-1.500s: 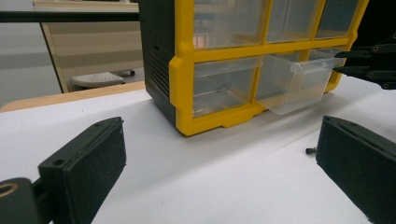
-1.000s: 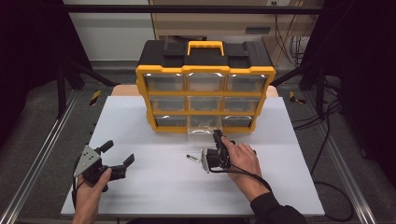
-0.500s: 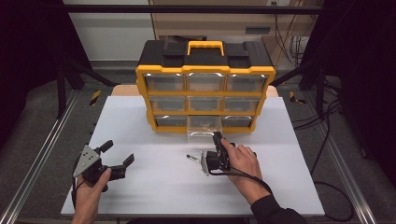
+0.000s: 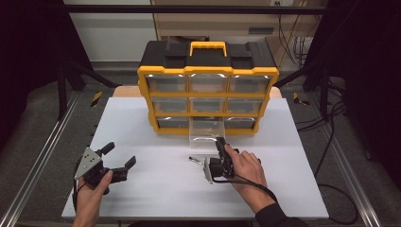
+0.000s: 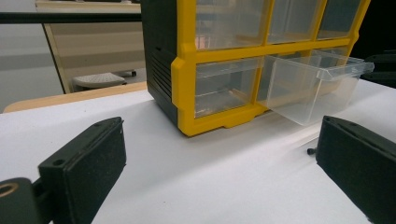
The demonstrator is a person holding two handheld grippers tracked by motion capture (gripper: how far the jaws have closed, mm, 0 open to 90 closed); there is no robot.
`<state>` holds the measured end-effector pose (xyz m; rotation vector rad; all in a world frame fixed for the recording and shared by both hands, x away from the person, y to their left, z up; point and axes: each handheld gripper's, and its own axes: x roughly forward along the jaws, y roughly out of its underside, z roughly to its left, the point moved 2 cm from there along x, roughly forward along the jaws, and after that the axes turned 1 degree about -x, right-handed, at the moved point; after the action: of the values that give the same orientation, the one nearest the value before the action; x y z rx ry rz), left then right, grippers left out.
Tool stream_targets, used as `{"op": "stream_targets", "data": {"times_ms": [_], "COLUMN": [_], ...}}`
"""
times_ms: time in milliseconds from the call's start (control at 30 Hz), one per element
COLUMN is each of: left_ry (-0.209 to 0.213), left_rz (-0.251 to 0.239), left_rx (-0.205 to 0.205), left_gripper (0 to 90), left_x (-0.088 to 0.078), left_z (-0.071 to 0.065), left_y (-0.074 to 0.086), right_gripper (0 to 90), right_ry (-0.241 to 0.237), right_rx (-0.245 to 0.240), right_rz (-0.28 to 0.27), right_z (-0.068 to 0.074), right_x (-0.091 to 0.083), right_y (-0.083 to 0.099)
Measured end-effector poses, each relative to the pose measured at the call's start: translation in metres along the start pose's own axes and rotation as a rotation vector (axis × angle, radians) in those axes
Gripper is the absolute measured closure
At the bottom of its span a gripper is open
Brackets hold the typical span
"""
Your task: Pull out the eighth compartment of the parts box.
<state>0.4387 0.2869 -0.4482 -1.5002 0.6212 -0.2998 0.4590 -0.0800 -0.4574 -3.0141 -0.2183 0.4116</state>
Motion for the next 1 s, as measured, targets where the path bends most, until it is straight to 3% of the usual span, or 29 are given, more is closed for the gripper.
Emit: {"op": "stream_targets", "data": {"times_ms": [1000], "left_ry": [-0.001], "left_rz": [0.008], "left_rx": [-0.001], "left_gripper": [1.7], "left_x": [0.0004], "left_z": [-0.0007], "left_y": [0.0007], "right_gripper": [75.4], "right_ry": [-0.018], "right_rx": [-0.012], "right_rz": [-0.009], "right_z": [0.0077], "right_x": [-0.0030], "right_y": [-0.0043]}}
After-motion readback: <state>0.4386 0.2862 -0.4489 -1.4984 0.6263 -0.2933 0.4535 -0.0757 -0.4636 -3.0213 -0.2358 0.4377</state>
